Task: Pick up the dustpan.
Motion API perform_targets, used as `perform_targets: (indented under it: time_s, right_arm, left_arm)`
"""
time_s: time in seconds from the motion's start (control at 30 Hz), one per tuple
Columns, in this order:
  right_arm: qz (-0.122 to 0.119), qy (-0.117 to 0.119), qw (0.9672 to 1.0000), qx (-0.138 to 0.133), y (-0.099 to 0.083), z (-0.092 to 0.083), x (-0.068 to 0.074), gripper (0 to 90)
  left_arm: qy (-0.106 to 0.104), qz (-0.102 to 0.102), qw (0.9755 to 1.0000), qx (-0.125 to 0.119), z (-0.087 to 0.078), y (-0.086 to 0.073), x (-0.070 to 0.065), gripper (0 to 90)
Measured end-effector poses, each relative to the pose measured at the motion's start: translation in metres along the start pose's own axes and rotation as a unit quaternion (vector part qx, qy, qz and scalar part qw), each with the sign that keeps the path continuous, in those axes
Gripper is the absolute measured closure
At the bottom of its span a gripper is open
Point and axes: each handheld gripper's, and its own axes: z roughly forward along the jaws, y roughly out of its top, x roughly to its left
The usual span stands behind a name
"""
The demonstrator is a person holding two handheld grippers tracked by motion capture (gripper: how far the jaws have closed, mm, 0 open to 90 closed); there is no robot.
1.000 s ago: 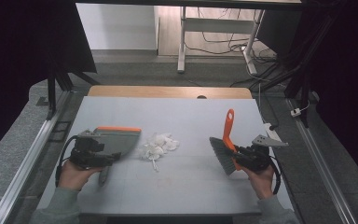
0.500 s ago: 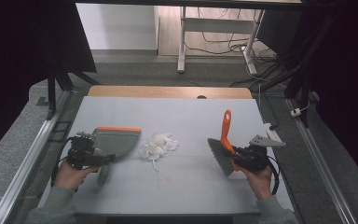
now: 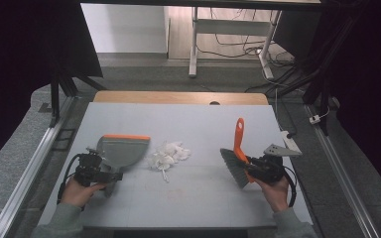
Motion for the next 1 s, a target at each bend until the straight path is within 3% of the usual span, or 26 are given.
perform_targets:
  time_s: [0.57,0.8,1.0]
  right_arm:
    - [-0.003,-0.003,1.0000,0.002,-0.001,0.001,0.000,70.0]
    - [-0.003,-0.003,1.0000,0.002,-0.001,0.001,0.000,70.0]
    - [-0.002,-0.003,1.0000,0.001,0.000,0.000,0.000,70.1]
  left_arm:
    - [0.000,-0.016,0.9998,-0.007,0.021,0.000,-0.001,12.9]
    - [0.004,-0.028,0.9995,-0.015,0.025,0.000,0.000,23.0]
    - [-0.004,-0.041,0.9988,-0.028,0.028,0.000,0.004,30.8]
